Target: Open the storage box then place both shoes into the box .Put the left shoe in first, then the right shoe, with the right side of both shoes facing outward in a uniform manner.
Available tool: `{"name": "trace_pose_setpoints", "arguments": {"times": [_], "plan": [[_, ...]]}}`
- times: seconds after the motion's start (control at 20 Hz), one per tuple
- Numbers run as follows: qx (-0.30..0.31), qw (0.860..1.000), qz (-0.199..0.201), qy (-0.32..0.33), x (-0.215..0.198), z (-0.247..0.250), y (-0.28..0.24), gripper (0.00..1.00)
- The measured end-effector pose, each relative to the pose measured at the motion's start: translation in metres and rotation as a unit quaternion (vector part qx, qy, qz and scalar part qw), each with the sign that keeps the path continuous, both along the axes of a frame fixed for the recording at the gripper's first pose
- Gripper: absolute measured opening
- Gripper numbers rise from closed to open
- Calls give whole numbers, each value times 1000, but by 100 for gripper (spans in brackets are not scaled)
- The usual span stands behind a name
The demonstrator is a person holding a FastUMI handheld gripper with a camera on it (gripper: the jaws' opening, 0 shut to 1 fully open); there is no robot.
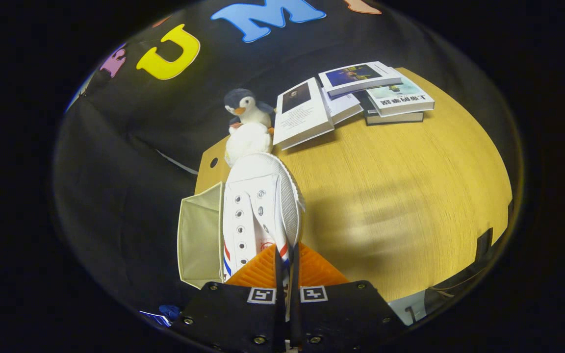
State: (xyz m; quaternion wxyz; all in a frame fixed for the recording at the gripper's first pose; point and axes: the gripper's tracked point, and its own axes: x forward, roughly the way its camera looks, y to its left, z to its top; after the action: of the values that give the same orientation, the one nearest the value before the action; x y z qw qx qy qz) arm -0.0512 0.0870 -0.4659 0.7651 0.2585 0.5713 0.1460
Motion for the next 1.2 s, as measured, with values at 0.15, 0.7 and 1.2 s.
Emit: {"name": "trace_pose_setpoints", "arguments": {"times": [0.15, 0.7, 1.2], "plan": [[10, 1000, 14, -8, 2, 14, 27, 4], [35, 998, 57, -12, 4, 32, 124, 4], [-14, 997, 75, 4, -8, -6, 164, 4]]}}
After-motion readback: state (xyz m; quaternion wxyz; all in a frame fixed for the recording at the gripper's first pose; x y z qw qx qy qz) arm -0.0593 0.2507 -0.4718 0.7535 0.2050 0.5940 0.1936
